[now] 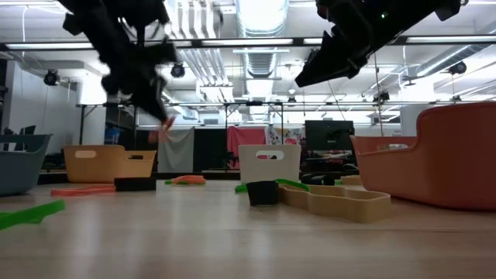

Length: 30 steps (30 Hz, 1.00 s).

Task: Sort rubber bands into baskets
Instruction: Put the orange rubber band into the orange bin

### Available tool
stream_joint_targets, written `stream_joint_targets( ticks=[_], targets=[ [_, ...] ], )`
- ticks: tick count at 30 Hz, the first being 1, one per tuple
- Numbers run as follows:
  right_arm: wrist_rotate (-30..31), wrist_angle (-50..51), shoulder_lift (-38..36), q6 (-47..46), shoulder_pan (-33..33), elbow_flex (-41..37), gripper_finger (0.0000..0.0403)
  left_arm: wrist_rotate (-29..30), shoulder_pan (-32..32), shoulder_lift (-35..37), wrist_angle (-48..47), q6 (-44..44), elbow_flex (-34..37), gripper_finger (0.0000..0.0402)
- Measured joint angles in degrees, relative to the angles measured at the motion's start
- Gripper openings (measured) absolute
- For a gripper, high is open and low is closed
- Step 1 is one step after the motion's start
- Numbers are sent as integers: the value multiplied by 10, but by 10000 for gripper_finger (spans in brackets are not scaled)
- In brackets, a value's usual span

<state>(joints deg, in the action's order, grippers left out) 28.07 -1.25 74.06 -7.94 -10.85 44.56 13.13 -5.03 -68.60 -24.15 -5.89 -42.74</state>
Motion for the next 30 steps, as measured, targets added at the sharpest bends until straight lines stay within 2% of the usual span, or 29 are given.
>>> stream_joint_targets(
  ticks=[5, 13, 19, 25, 30],
  targets=[
    [0, -93, 48, 38, 0, 0, 57, -51, 15, 32, 111, -18, 0, 0],
    [-16, -276, 128, 133, 0, 0, 66, -52, 34, 2, 216, -56, 1, 0],
    [-15, -323, 161, 117, 4, 3, 125, -52, 34, -51, 275, -59, 2, 0],
    [-11, -324, 179, 63, 18, 10, 195, -52, 34, -100, 352, -74, 1, 0],
    [-9, -287, 179, 51, 24, 10, 234, -52, 34, -116, 353, -74, 1, 0]
  ],
)
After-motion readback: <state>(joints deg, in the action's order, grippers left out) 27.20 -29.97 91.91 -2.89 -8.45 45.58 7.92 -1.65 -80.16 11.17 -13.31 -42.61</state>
